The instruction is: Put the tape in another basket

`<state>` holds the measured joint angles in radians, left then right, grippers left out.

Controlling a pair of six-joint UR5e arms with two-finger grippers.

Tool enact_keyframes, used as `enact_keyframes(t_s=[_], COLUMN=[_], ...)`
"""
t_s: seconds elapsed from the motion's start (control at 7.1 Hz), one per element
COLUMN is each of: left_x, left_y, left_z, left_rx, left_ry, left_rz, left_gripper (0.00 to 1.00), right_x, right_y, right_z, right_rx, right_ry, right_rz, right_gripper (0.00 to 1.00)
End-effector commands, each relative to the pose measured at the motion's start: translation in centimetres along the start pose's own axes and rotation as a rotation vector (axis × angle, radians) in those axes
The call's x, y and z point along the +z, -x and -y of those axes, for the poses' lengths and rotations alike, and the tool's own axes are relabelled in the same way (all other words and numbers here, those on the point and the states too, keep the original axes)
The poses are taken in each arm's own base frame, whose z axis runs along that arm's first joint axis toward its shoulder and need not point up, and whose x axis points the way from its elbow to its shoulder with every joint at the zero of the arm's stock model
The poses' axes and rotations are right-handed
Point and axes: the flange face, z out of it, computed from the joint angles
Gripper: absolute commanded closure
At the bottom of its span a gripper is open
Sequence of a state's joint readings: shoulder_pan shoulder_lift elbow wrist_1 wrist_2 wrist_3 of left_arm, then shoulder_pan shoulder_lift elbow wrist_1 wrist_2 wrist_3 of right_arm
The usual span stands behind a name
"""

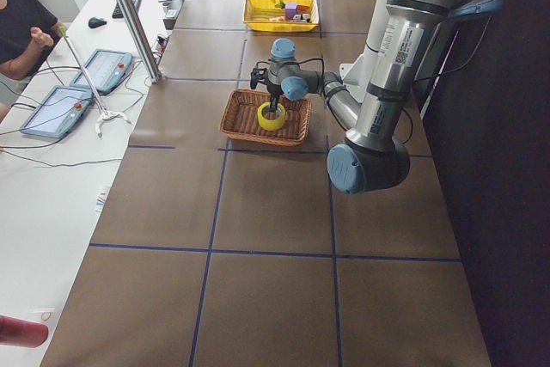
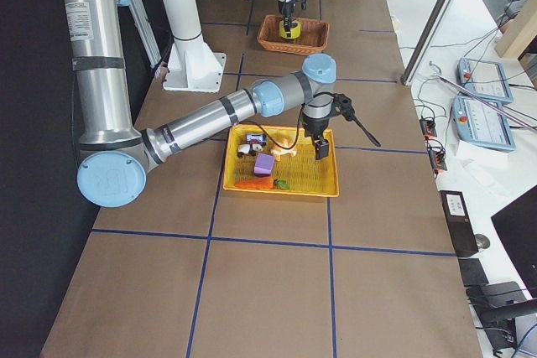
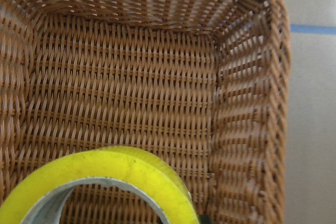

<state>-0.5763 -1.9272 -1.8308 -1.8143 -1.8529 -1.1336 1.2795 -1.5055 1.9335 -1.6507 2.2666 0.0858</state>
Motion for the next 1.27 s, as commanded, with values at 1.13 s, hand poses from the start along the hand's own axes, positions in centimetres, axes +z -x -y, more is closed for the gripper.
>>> enact_keyframes(t_s=[1.13], left_x=[-12.8], left_y=[14.5], left_z=[9.3], left_rx=[0.116], left_ry=[0.111], left_rz=[0.038], left_gripper=[0.00], right_x=[2.7], right_y=[-19.4], right_z=[-12.1], right_rx=[0.148], right_ry=[0.053], right_rz=[0.084], right_gripper=[0.00])
